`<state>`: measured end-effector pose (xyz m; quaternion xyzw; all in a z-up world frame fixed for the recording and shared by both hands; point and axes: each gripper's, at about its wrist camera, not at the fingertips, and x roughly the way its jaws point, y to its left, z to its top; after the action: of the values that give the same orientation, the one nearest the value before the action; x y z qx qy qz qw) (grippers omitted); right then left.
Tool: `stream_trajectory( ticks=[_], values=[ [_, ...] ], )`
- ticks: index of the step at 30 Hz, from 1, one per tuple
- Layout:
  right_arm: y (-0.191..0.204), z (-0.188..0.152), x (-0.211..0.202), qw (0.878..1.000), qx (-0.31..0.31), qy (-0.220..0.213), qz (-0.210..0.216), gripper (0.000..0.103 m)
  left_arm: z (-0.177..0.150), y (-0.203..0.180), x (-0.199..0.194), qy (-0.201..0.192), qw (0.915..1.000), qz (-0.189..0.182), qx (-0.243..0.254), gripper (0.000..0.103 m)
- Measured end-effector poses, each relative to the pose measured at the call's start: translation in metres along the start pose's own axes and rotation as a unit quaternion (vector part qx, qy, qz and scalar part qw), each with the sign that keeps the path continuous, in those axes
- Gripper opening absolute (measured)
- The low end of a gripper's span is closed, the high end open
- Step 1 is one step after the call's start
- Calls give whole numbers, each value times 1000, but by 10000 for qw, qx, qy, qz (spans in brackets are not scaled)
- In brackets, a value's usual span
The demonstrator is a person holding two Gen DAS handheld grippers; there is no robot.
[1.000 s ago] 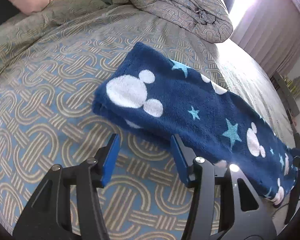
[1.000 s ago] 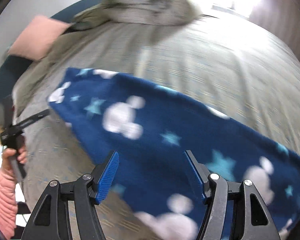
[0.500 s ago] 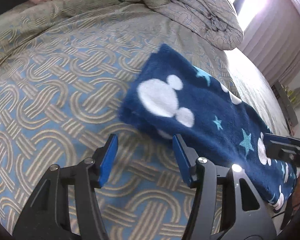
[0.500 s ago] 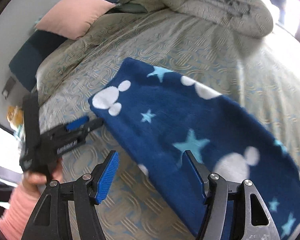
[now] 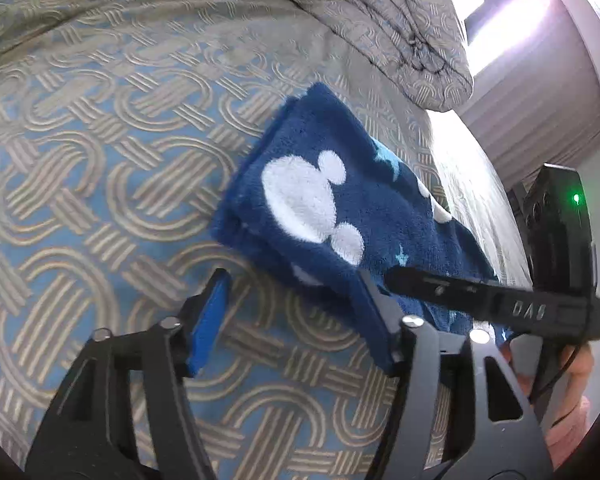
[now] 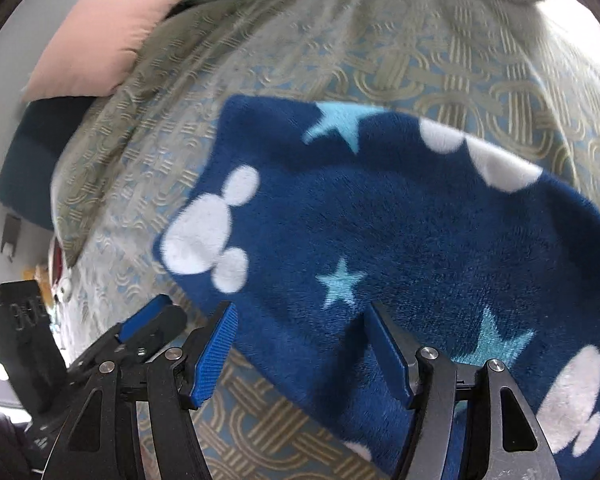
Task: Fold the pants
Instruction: 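Grasp the end of the folded pants with the left gripper and lift it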
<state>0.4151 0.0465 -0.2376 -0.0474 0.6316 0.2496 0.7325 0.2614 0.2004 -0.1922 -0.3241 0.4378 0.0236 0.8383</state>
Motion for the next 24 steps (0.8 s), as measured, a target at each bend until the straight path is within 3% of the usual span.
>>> stream_trajectory(
  ticks=[7,11,13,15,17,22,24],
  values=[
    [1,-5,1,9998,-165,-19,-125,67,18,3,12,-96,9996,39,-277,63],
    [8,-8,-11,9994,-217,-251,-18,67,20,6,13,-146,9994,271,-183,38],
    [14,-5,-13,9988,-309,-325,207,67,20,11,14,-169,9994,213,-235,34],
    [15,1,-3,9992,-362,-127,63,67,20,13,12,-199,9991,126,-346,30],
    [11,3,7,9993,-341,45,-127,67,20,12,12,-216,9991,128,-335,30],
    [3,-4,-18,9989,-290,-356,-45,67,20,3,14,-275,9989,368,-122,33],
    [-2,-7,-23,9987,-311,-377,-156,67,19,3,18,-178,9990,366,-190,59]
  ],
)
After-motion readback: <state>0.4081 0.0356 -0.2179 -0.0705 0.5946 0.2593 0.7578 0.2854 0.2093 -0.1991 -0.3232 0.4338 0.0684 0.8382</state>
